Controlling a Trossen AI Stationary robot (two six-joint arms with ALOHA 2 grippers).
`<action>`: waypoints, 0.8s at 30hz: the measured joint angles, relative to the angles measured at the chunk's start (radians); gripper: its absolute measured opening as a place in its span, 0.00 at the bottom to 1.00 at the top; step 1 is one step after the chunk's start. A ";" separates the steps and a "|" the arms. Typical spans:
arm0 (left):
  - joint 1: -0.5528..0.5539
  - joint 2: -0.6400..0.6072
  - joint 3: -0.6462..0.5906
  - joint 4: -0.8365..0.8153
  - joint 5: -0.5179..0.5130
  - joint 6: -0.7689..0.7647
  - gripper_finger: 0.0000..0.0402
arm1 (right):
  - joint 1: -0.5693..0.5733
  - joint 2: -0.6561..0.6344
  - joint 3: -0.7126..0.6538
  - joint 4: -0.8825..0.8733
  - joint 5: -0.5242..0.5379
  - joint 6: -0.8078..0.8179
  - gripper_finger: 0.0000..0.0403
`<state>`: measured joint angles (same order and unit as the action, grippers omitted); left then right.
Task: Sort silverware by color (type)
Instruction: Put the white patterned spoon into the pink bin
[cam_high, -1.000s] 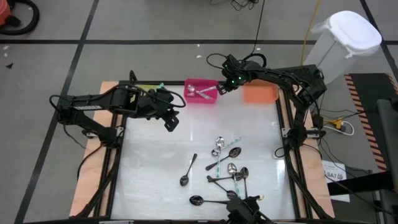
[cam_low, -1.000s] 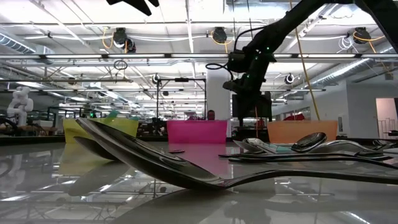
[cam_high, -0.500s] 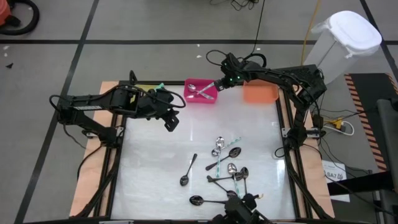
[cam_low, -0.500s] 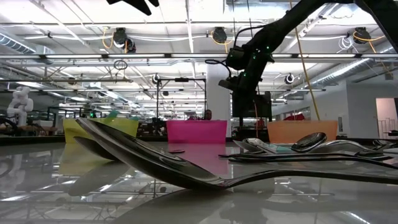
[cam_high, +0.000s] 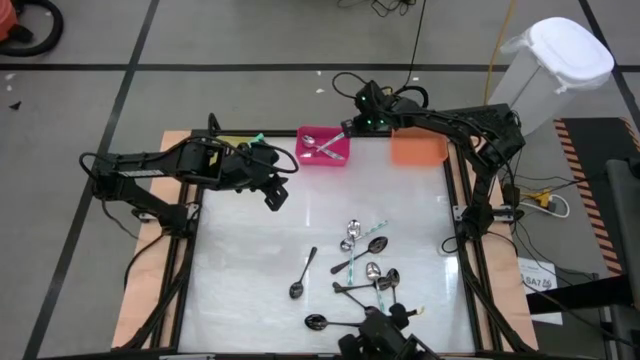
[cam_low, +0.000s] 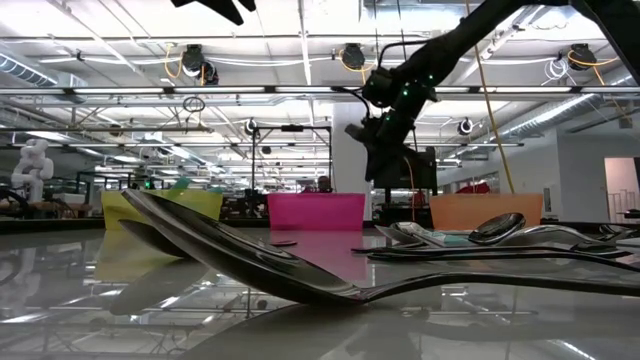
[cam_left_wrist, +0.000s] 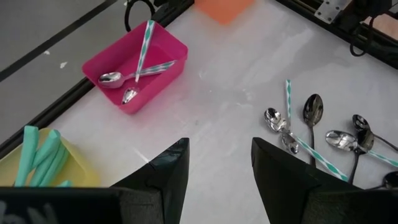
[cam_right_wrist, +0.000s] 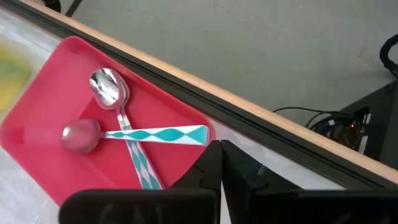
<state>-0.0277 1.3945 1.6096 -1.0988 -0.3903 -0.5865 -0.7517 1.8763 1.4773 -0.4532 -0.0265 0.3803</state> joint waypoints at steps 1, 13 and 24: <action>0.000 0.000 0.000 0.000 -0.003 -0.001 0.43 | 0.000 0.005 0.000 0.002 0.000 0.001 0.00; -0.002 0.000 0.000 0.001 -0.005 -0.032 0.43 | 0.003 0.063 0.000 -0.002 -0.101 0.011 0.00; -0.014 0.000 0.000 0.000 -0.030 -0.033 0.43 | 0.044 -0.147 0.001 -0.324 -0.198 -0.212 0.01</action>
<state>-0.0414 1.3945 1.6096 -1.0988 -0.4206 -0.6194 -0.7078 1.7289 1.4784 -0.7775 -0.2242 0.1682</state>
